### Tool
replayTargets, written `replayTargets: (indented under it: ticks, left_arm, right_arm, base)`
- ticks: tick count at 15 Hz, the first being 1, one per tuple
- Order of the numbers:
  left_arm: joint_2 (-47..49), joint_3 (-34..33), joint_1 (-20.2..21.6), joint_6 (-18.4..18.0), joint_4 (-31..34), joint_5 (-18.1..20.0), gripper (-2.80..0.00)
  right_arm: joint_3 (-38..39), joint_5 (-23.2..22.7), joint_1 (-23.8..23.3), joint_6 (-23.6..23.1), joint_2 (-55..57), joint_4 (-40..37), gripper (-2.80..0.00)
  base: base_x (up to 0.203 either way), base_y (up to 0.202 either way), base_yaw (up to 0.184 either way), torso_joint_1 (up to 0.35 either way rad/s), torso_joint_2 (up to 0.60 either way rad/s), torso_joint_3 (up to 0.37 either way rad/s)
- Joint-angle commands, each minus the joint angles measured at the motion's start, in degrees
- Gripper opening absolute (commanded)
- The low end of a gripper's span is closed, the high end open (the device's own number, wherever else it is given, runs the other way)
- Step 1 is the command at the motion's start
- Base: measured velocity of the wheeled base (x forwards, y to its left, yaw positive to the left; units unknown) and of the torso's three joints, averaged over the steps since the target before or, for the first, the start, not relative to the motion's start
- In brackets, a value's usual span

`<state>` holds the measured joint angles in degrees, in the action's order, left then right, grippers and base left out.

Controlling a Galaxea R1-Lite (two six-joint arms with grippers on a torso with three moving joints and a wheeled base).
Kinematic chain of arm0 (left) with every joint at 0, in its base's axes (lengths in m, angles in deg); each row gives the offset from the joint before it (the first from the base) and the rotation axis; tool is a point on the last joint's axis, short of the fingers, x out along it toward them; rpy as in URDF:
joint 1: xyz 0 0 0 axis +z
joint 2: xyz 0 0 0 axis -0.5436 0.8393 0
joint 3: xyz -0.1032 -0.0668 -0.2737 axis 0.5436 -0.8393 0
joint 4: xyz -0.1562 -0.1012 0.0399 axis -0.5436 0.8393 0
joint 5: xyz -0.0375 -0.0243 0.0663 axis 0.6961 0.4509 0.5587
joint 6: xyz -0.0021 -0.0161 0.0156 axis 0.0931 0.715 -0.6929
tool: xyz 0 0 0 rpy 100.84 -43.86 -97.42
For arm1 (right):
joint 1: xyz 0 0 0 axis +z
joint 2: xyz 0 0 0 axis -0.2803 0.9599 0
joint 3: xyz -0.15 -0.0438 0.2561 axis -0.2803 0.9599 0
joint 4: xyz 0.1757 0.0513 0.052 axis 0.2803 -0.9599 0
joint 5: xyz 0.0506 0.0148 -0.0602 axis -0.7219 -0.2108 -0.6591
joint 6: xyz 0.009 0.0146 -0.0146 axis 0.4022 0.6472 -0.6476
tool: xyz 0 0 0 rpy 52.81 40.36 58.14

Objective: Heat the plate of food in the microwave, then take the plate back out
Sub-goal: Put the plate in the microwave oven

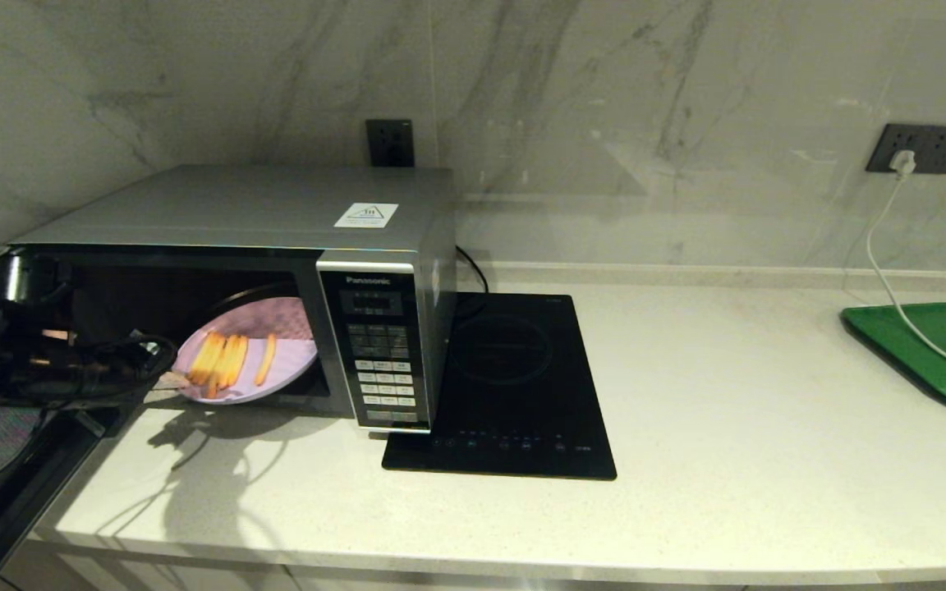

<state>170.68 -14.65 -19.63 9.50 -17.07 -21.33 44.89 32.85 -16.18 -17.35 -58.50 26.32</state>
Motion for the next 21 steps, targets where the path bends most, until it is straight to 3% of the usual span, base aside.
replayTargets:
  ticks: [1,4,7,9,21]
  left_arm:
    - [2.7,3.5,-1.0,2.9,0.0,-2.6,-2.8]
    - [5.2,5.4,-1.3,8.0,-0.1,-7.3,-2.8]
    - [5.6,5.7,-1.2,13.7,-0.3,-7.9,-2.8]
    - [6.2,5.7,-1.2,15.5,-1.4,-8.5,-2.8]
    - [6.7,5.3,-3.2,15.3,-4.5,-9.6,-2.8]
  right_arm:
    - [0.0,0.0,0.0,0.0,0.0,-0.1,-2.8]
    - [0.0,0.0,0.1,0.0,0.0,-0.1,-2.8]
    - [0.0,0.0,0.0,0.0,0.0,-0.1,-2.8]
    - [0.0,0.0,0.0,0.0,0.0,-0.1,-2.8]
    - [0.0,0.0,0.0,0.0,0.0,-0.1,-2.8]
  base:
    - [0.0,0.0,0.0,0.0,0.0,0.0]
    - [0.0,0.0,0.0,0.0,0.0,0.0]
    - [0.0,0.0,0.0,0.0,0.0,0.0]
    - [0.0,0.0,0.0,0.0,0.0,0.0]
    - [0.0,0.0,0.0,0.0,0.0,0.0]
